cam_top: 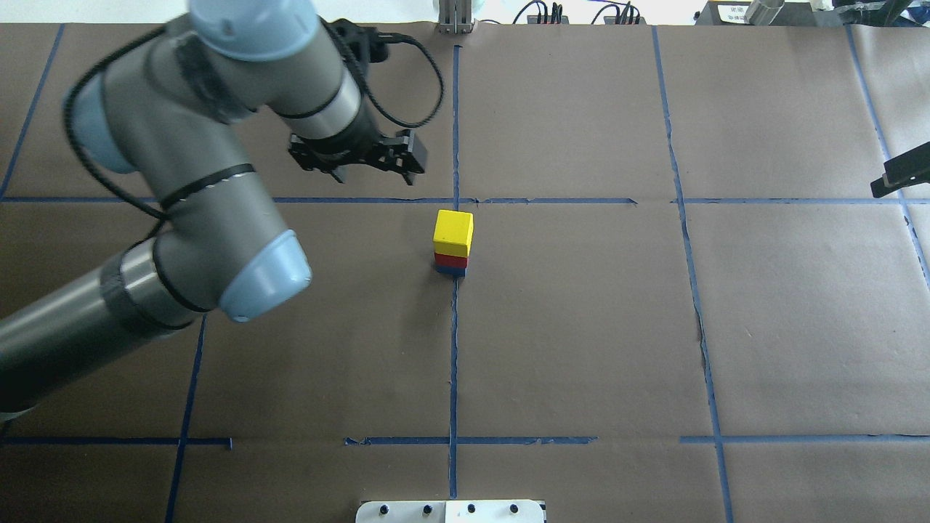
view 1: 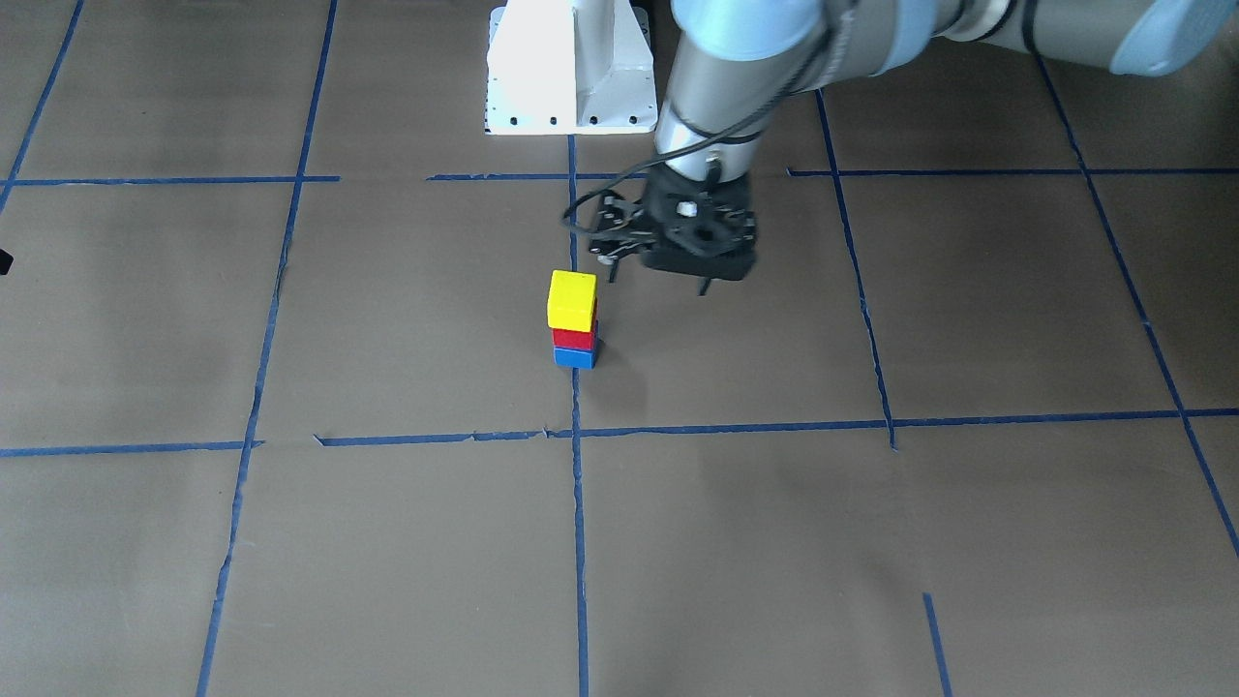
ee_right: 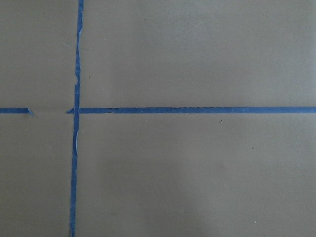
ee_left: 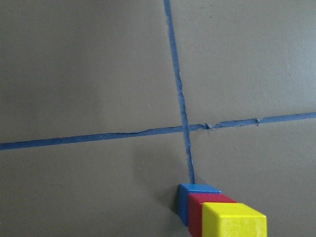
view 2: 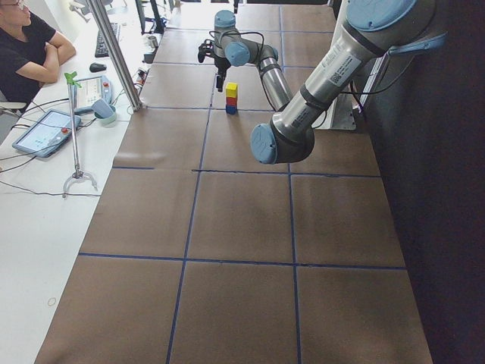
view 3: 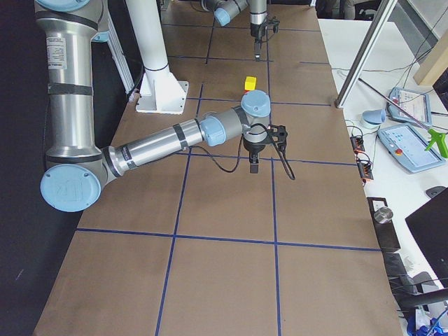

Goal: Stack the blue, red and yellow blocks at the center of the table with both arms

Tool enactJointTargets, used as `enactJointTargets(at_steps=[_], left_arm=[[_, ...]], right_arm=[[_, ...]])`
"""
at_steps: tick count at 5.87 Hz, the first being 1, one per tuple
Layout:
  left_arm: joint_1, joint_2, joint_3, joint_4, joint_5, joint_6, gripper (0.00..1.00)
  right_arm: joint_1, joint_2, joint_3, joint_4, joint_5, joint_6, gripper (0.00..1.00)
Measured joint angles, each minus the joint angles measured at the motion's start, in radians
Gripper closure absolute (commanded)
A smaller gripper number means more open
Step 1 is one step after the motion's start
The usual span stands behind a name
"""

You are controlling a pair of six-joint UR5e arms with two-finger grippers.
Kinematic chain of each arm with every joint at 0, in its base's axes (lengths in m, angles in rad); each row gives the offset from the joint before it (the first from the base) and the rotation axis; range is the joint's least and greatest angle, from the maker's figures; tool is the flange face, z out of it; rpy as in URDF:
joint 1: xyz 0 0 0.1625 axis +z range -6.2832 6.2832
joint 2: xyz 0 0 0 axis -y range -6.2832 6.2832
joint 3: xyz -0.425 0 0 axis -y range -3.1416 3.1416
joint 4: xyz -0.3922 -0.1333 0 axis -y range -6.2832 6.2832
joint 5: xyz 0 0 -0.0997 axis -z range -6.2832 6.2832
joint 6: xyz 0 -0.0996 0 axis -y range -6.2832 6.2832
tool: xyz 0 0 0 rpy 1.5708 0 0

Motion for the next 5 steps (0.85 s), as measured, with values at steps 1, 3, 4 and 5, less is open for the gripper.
enactJointTargets(at_steps=[1, 3, 4, 5], left_arm=[[-0.082, 0.116, -0.081, -0.002, -0.062, 0.092, 0.0], [-0.287, 0.411, -0.193, -0.004, -0.202, 0.458, 0.0], [-0.386, 0.553, -0.222, -0.002, -0.222, 0.671, 0.0], [-0.484, 0.648, -0.226, 0.002, -0.227, 0.856, 0.0]], right_arm=[[0.01, 0.004, -0.013, -0.001, -0.003, -0.029, 0.0], [0.083, 0.007, -0.067, -0.013, 0.004, -0.173, 0.0], [0.128, 0.007, -0.112, -0.016, 0.006, -0.269, 0.0], [0.167, 0.005, -0.156, -0.018, 0.006, -0.357, 0.0]])
